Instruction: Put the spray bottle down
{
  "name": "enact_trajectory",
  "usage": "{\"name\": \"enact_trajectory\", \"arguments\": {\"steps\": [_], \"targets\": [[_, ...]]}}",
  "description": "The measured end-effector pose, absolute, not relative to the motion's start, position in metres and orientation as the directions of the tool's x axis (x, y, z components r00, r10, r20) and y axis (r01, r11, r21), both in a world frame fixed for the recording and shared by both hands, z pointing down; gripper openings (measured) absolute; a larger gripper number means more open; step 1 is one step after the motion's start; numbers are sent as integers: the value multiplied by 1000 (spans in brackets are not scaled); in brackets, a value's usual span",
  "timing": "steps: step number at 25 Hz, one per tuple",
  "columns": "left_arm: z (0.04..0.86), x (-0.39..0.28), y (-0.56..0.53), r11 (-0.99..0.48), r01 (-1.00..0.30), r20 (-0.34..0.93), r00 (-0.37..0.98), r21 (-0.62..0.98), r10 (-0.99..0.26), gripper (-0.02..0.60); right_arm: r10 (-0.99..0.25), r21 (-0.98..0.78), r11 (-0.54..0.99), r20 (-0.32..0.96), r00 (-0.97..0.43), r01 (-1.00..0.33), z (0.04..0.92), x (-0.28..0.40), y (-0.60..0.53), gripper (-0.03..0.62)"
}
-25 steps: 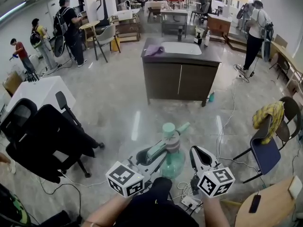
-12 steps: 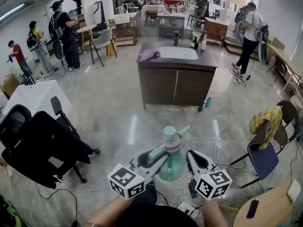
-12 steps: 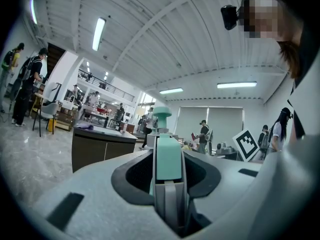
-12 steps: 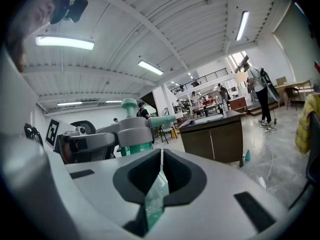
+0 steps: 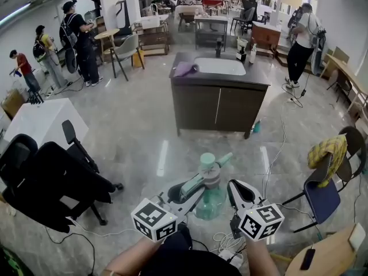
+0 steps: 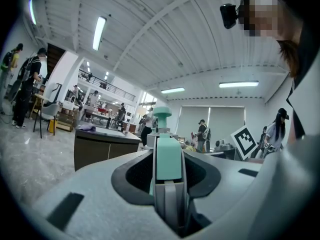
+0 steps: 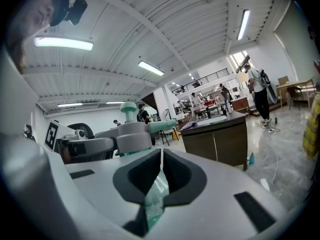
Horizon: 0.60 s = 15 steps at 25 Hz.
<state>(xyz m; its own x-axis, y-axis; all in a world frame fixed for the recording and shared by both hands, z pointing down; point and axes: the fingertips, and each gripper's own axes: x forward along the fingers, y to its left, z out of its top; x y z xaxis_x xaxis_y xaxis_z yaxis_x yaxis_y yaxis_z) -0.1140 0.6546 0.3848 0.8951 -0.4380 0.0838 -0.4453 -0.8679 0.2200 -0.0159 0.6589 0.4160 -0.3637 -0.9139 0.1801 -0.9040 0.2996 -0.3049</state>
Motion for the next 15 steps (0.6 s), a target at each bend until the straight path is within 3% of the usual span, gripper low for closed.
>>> {"name": "enact_trajectory", "arguments": {"steps": [15], "targets": [[379,-130,568,-878,-429,81,903,211,-421,117,-900,-301,321,199,-388,-898,412,-40,562,9]]}}
